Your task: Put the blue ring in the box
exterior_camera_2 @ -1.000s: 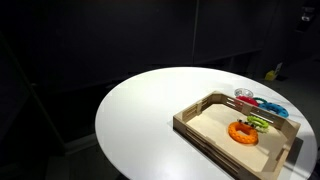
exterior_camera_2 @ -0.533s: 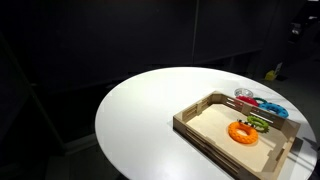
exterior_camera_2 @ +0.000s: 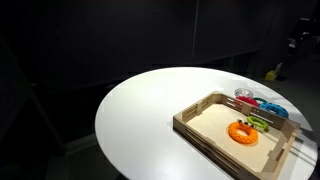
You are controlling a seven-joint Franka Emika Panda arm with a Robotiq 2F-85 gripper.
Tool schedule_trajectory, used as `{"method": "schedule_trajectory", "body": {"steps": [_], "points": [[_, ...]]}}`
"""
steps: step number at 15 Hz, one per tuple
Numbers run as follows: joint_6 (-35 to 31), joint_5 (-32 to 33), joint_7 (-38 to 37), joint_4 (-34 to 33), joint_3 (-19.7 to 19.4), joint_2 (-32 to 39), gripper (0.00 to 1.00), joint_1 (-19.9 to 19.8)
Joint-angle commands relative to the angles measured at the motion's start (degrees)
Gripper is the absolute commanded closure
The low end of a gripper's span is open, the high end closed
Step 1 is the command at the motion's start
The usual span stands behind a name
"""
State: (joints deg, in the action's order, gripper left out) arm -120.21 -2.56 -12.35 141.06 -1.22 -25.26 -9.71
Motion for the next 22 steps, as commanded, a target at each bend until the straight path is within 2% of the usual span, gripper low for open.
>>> {"method": "schedule_trajectory", "body": {"steps": [1, 5, 12, 18, 22], "points": [[0.12, 0.33, -0.25, -0.1, -0.67, 0.11, 0.0, 0.74], [0.12, 0.31, -0.23, -0.1, -0.63, 0.11, 0.0, 0.97], [-2.91, 4.76, -1.34, 3.31, -0.91, 3.93, 0.0, -0.71], [-12.95, 8.76, -1.88, 8.98, -1.6, 6.88, 0.0, -1.68], [-19.17, 9.09, -2.43, 12.06, -1.63, 9.13, 0.0, -1.52]]}}
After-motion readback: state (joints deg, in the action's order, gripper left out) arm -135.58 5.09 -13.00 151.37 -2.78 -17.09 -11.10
